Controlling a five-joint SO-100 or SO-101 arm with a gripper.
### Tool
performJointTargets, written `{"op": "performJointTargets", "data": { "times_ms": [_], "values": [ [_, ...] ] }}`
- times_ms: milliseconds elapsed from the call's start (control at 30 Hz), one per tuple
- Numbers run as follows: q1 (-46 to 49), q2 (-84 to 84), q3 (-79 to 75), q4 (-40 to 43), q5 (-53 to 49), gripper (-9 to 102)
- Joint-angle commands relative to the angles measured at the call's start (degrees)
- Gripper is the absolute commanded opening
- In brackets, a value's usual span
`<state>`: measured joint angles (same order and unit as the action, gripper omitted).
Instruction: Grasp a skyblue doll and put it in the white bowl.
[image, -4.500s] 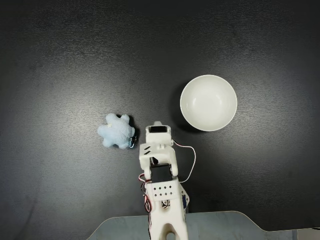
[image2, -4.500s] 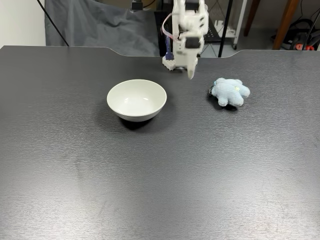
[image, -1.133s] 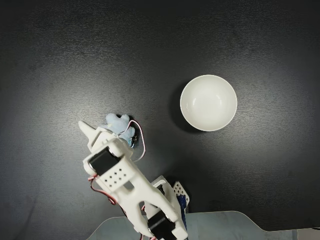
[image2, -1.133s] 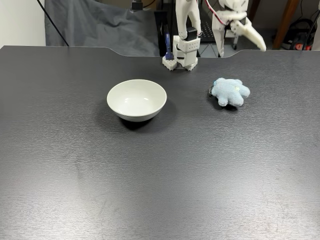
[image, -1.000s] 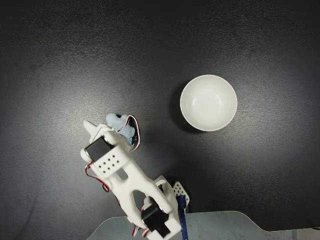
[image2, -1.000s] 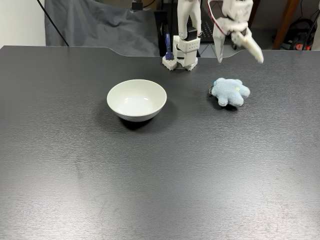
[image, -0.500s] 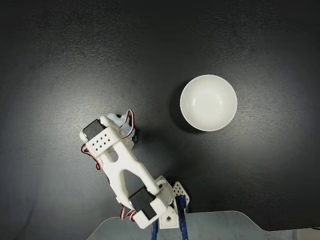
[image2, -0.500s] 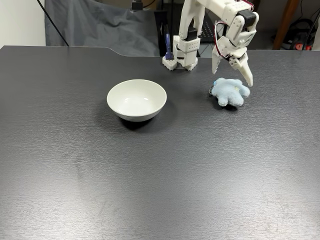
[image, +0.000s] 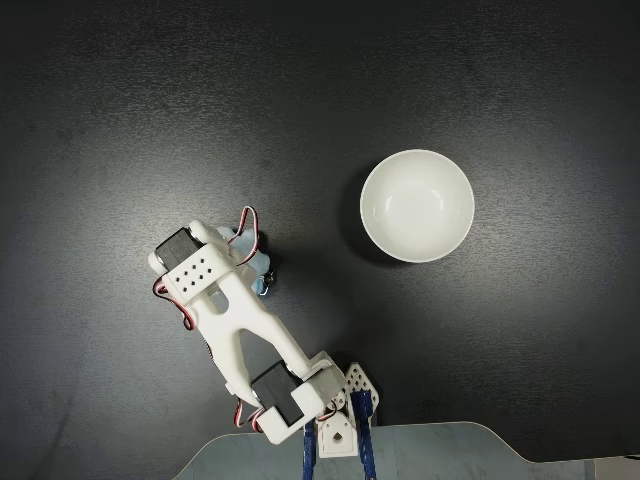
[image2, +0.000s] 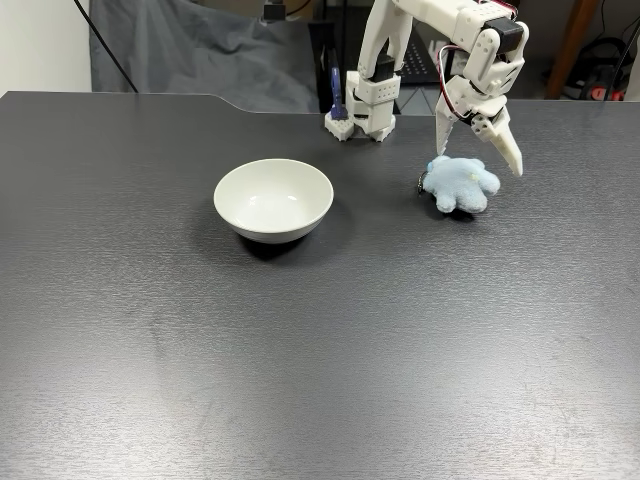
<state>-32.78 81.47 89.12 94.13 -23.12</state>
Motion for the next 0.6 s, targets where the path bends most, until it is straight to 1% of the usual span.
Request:
{"op": "performJointTargets", "data": {
  "times_ms": [0, 567],
  "values": [
    [-0.44, -0.79, -3.25, 0.0, -0.44, 64],
    [0.53, -10.46, -4.04, 0.0, 0.35, 64]
  ]
}}
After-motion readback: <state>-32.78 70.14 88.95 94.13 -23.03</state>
